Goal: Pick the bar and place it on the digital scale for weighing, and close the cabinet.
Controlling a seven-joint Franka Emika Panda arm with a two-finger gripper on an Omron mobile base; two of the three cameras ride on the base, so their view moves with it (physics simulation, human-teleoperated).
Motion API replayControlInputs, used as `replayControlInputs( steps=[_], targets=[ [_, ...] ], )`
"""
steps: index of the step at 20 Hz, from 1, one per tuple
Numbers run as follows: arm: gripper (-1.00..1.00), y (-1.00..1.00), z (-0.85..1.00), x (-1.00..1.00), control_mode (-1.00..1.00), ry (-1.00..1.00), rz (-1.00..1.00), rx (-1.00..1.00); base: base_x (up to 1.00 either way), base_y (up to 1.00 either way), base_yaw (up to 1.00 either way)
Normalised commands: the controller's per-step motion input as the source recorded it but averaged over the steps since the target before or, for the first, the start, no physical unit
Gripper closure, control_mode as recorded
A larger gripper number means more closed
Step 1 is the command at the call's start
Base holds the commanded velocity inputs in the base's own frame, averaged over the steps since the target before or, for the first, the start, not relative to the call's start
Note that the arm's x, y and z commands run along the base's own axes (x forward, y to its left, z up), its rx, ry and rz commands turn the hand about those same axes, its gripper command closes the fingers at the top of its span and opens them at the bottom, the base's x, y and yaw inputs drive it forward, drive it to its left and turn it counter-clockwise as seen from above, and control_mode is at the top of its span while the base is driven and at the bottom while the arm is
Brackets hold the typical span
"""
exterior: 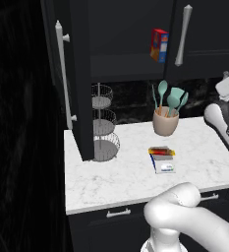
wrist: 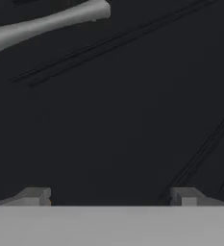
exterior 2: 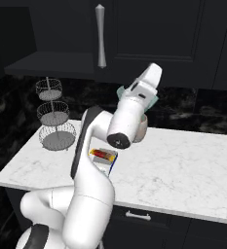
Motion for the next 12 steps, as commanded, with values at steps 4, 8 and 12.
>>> replayControlInputs(
  steps=[4,8,12],
  targets=[
    [-1.00,0.15,0.21,-1.00,-1.00,-0.17,0.38,-0.20,0.00,0.00,0.00],
    [-1.00,0.71,0.01,-1.00,-1.00,-0.01,0.41,-0.36,0.00,0.00,0.00],
    [-1.00,0.92,0.01,-1.00,-1.00,0.00,0.24,-0.43,0.00,0.00,0.00]
  ],
)
